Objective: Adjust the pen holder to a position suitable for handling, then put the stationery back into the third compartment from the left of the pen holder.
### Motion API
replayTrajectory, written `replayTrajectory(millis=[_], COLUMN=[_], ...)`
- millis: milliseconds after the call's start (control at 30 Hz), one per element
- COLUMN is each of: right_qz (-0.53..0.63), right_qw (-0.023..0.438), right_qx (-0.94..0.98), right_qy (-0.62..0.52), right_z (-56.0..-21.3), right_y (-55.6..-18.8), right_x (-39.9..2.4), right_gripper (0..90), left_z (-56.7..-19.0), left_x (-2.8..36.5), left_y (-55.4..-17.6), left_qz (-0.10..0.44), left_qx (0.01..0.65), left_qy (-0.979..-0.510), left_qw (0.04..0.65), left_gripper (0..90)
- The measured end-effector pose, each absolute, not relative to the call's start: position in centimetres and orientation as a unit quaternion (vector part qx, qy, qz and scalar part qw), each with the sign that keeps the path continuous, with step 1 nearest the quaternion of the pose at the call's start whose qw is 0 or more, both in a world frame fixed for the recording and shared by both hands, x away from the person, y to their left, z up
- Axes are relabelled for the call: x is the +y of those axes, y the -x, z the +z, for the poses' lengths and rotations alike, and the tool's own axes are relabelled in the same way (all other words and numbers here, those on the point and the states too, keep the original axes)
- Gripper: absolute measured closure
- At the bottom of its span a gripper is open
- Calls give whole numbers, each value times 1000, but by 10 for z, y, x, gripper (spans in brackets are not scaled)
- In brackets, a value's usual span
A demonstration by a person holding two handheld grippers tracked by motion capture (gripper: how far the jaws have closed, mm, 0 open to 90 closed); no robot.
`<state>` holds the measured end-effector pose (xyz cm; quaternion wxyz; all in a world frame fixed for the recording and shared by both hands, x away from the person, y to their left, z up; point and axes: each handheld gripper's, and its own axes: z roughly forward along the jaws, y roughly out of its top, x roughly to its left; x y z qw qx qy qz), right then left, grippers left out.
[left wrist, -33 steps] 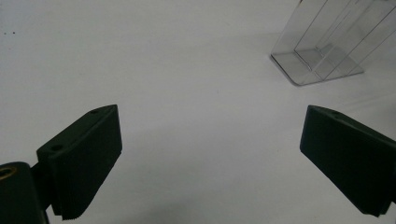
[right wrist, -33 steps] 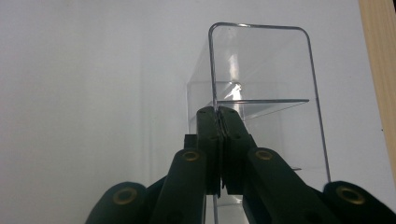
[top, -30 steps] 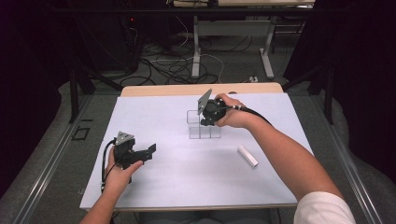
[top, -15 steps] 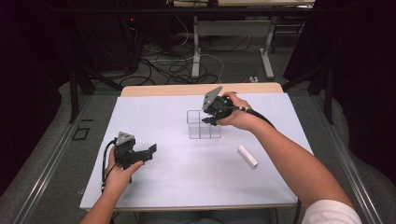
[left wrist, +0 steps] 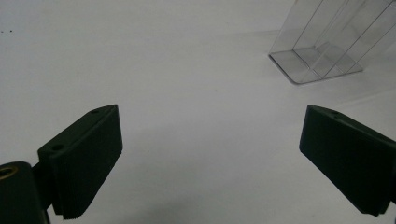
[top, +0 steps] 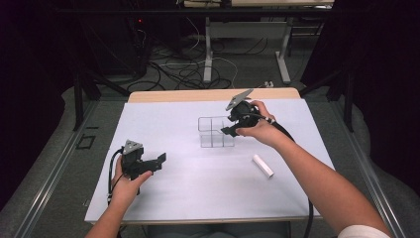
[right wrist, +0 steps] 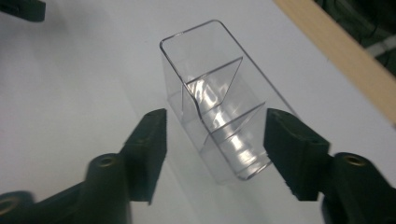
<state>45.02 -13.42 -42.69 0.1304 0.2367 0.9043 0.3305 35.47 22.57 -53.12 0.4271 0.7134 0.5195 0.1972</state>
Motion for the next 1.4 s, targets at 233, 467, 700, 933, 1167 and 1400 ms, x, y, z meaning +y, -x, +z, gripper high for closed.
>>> replayTrajectory(millis=[233,467,700,933,1167,1400], right_qz=[352,381,422,416,403,369], right_qw=[122,112,92,111,149,150], right_qx=[874,841,800,802,802,808], right_qy=[-313,-368,-415,-413,-415,-433], right_z=[-431,-440,-451,-450,-450,-460], right_y=[-443,-436,-431,-412,-400,-398], right_x=[-147,-160,-179,-188,-193,-202], right_gripper=[198,83,32,52,84,208], left_z=[-531,-531,-531,-532,-531,-531], left_x=[226,227,229,228,228,229], left_y=[-354,-353,-353,-353,-352,-351], left_qz=[197,197,198,198,197,195], left_qx=[519,521,522,523,524,522], left_qy=[-714,-713,-713,-712,-713,-715], left_qw=[426,425,423,425,423,422], left_gripper=[60,61,63,63,63,64])
